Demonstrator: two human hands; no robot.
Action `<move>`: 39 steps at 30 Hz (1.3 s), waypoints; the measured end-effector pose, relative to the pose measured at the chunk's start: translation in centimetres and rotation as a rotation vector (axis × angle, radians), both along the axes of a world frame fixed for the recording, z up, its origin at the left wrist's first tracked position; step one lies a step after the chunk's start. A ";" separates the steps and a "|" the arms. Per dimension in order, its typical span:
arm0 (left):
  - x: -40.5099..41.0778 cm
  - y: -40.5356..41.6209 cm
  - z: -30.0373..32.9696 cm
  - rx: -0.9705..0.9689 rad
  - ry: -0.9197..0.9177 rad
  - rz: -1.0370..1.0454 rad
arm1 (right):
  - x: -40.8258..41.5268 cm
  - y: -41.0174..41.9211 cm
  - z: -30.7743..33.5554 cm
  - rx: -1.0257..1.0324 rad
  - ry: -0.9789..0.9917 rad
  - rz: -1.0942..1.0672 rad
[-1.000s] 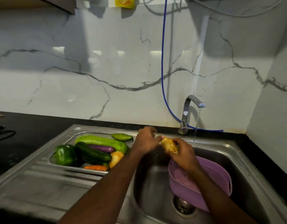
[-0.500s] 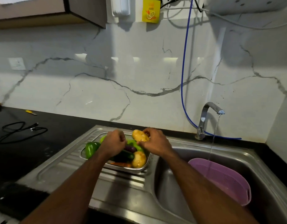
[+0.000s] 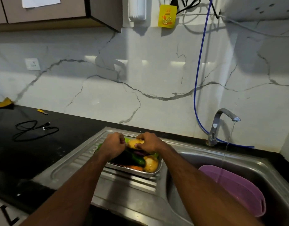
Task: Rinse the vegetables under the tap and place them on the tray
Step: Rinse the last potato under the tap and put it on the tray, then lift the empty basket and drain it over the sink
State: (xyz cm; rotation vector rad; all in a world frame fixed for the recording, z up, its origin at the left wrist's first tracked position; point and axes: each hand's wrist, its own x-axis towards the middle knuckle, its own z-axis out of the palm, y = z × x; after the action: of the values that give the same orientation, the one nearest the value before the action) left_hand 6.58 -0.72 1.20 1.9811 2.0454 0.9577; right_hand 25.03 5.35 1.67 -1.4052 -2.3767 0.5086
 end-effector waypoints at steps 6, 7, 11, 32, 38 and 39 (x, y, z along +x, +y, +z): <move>2.7 1.1 1.1 0.060 -0.005 -0.052 | 2.1 -0.6 -0.2 0.028 0.140 -0.025; 3.9 1.5 1.2 0.084 -0.014 -0.068 | 3.1 -0.6 -0.4 0.049 0.181 -0.054; 9.4 3.2 1.2 0.135 -0.110 -0.155 | 9.1 -1.0 -1.8 0.132 0.324 -0.167; 34.8 14.8 -7.2 0.013 -0.877 -0.241 | 33.4 -0.5 -10.7 0.099 0.372 -0.923; 37.8 17.5 -7.0 0.035 -0.922 -0.233 | 33.7 0.3 -11.3 0.078 0.335 -0.932; 38.1 17.5 -6.9 0.034 -0.926 -0.236 | 33.6 0.4 -11.3 0.071 0.343 -0.931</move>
State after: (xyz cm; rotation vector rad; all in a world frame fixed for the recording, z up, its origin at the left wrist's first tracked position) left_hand 44.69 16.76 -5.71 1.3242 1.2526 1.4721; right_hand 58.63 5.71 -9.66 -1.9701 -1.2562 0.3456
